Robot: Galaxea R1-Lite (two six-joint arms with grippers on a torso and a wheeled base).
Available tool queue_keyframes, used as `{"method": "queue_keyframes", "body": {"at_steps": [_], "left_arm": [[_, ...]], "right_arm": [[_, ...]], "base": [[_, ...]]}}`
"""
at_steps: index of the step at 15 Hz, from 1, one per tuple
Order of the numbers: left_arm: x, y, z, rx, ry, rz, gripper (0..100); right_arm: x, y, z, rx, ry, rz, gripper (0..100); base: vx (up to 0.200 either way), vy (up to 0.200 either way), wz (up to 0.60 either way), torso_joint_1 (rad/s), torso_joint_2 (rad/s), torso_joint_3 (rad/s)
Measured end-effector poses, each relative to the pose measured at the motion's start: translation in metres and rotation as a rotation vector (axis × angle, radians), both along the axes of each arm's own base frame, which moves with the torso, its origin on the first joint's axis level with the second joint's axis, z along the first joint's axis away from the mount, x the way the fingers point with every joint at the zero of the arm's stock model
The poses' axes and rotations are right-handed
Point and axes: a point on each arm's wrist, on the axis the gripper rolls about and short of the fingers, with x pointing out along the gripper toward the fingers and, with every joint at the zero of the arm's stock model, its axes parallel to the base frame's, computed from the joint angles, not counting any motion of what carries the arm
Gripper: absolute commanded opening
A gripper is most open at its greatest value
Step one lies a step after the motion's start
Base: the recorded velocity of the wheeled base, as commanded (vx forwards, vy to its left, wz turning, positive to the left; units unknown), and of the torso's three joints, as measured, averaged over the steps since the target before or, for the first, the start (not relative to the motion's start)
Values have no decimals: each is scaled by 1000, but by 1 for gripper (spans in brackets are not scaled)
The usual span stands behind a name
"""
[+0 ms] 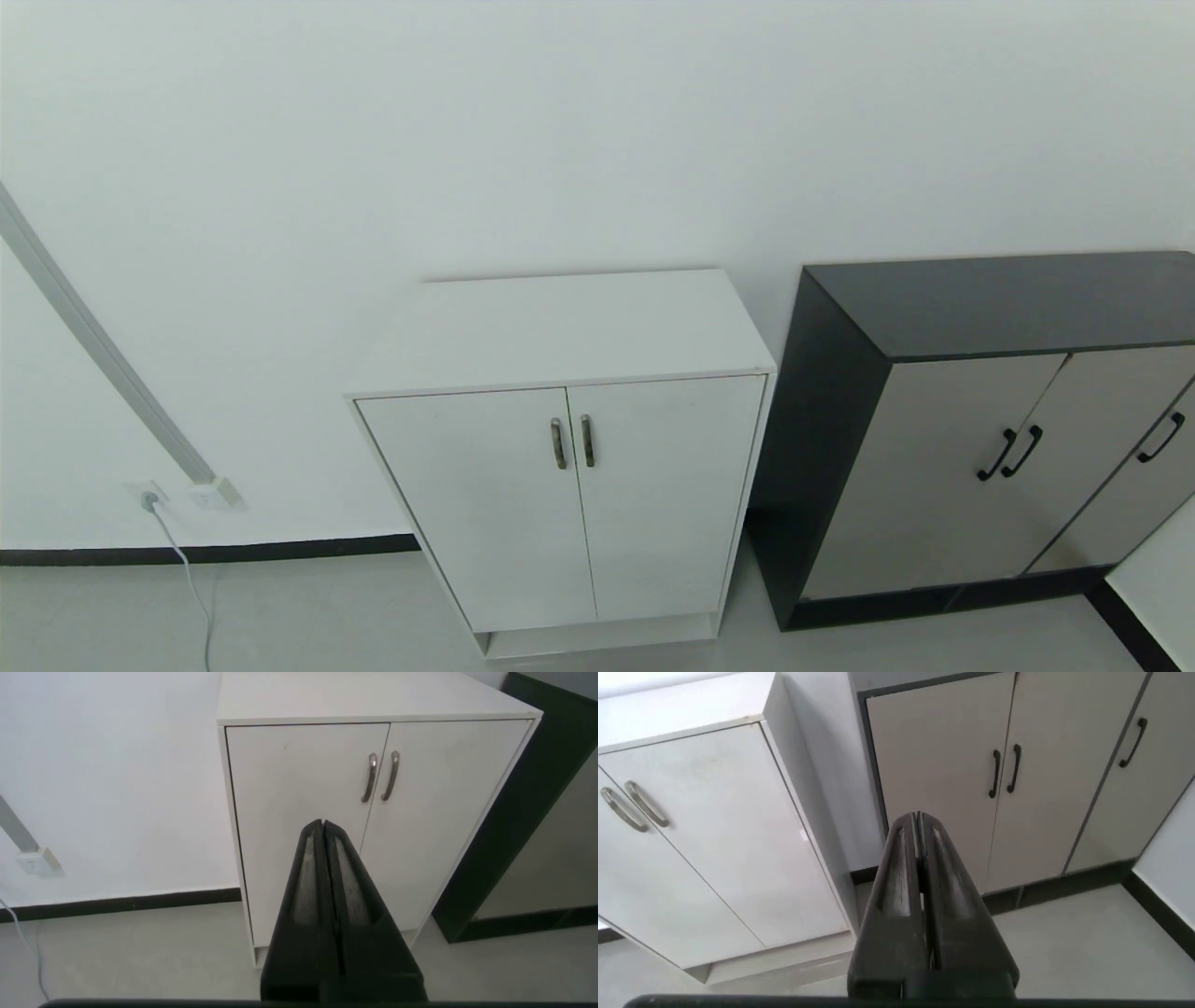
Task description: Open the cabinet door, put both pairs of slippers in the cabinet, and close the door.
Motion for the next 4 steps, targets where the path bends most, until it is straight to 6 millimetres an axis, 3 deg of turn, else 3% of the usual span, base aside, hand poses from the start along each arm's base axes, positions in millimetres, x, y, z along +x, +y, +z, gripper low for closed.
{"method": "queue_keyframes", "body": {"at_steps": [4], "left_arm": [[0, 0, 0, 1, 0, -2, 0]], "right_arm": [[0, 0, 0, -5, 0, 4, 0]], "base": [[0, 0, 0, 0, 0, 0]]}}
